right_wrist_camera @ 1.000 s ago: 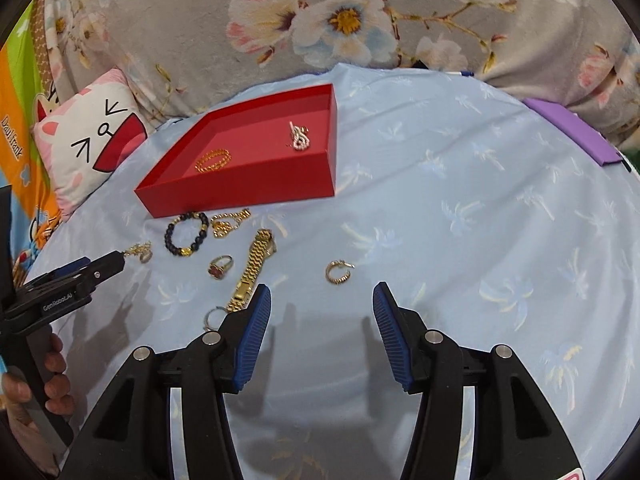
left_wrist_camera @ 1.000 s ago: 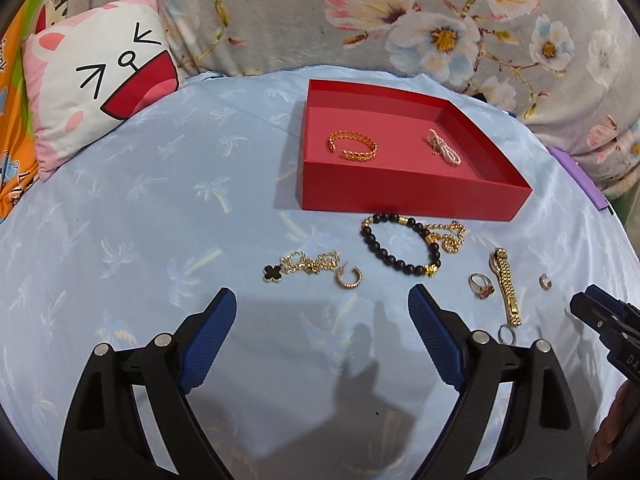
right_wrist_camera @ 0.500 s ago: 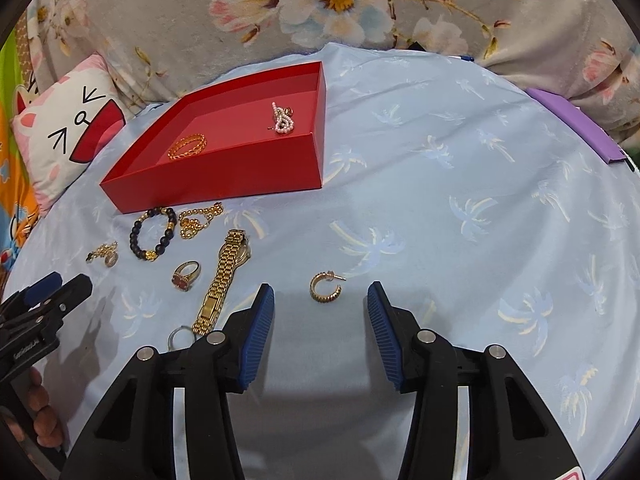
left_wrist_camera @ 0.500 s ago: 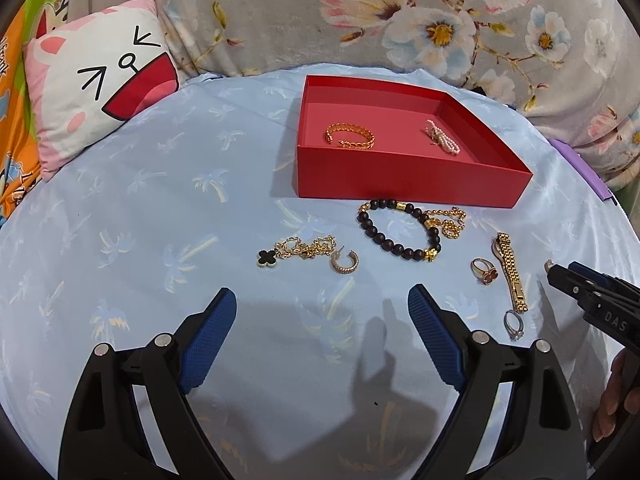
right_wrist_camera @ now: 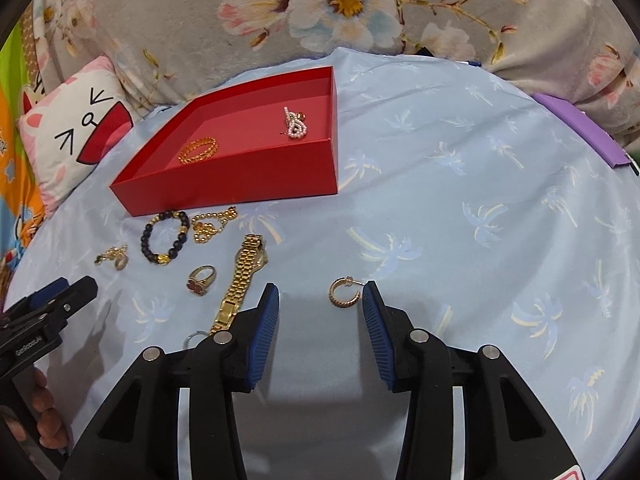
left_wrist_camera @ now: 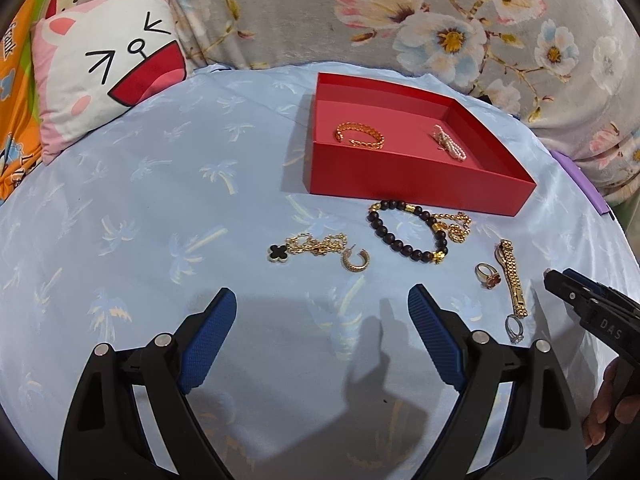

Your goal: Organize jewelry

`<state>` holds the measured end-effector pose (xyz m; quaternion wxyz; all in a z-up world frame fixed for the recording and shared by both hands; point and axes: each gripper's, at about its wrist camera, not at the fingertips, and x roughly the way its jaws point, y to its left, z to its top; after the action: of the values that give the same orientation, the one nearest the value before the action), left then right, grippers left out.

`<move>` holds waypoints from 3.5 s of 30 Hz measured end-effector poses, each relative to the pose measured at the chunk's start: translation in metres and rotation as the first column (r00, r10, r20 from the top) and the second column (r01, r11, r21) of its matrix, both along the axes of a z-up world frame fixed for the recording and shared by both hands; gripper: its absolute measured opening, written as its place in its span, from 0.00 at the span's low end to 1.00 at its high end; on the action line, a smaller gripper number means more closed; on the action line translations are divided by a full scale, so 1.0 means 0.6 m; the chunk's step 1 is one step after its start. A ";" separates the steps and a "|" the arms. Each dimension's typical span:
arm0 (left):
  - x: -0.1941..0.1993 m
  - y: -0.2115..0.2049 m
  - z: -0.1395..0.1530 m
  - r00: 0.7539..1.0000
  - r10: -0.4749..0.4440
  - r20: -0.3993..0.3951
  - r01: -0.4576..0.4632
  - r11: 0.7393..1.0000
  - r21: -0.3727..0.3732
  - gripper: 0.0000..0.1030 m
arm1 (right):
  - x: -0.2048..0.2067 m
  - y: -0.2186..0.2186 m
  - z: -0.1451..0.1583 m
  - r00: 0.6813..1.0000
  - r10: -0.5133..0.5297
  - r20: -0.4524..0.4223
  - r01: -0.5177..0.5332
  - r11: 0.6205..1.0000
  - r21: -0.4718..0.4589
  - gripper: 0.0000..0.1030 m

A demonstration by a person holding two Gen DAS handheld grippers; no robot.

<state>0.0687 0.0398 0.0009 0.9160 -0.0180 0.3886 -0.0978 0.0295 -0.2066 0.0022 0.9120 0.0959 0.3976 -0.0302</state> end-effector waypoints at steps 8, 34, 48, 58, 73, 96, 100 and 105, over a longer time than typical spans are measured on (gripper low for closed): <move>-0.002 0.021 0.004 0.999 0.035 0.009 -0.035 0.999 0.030 0.83 | 0.008 0.064 0.022 0.992 0.127 0.025 -0.128 0.991 0.041 0.41; 0.018 0.053 -0.009 0.998 0.050 -0.045 -0.050 0.999 -0.003 0.83 | 0.059 0.123 -0.012 0.985 0.166 -0.047 -0.166 0.986 -0.009 0.14; 0.084 0.032 -0.015 0.998 0.003 -0.067 0.002 0.998 0.065 0.56 | 0.048 0.113 -0.008 0.987 0.160 -0.026 -0.159 0.987 0.021 0.13; 0.077 0.018 -0.015 0.998 -0.041 -0.056 0.045 0.996 0.071 0.14 | 0.047 0.111 -0.007 0.987 0.157 -0.022 -0.156 0.987 0.026 0.13; 0.036 0.023 0.020 0.997 -0.068 -0.036 0.068 0.998 -0.016 0.11 | 0.020 0.103 0.026 0.988 0.151 0.024 -0.152 0.988 0.031 0.13; 0.079 -0.065 0.323 0.945 -0.167 0.283 0.188 0.981 -0.052 0.00 | 0.073 0.028 0.197 0.973 0.135 0.188 -0.134 0.991 -0.014 0.13; 0.114 -0.075 0.349 0.943 -0.151 0.295 0.181 0.980 -0.078 0.00 | 0.097 0.023 0.203 0.973 0.128 0.192 -0.127 0.992 -0.016 0.13; 0.110 -0.068 0.284 0.964 -0.155 0.214 0.172 0.983 -0.064 0.05 | 0.085 0.027 0.175 0.976 0.135 0.170 -0.137 0.991 -0.001 0.13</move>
<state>0.1345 -0.0012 0.1715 0.9390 -0.0132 0.2862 -0.1903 0.0807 -0.1907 0.1071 0.9420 0.0758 0.3243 0.0428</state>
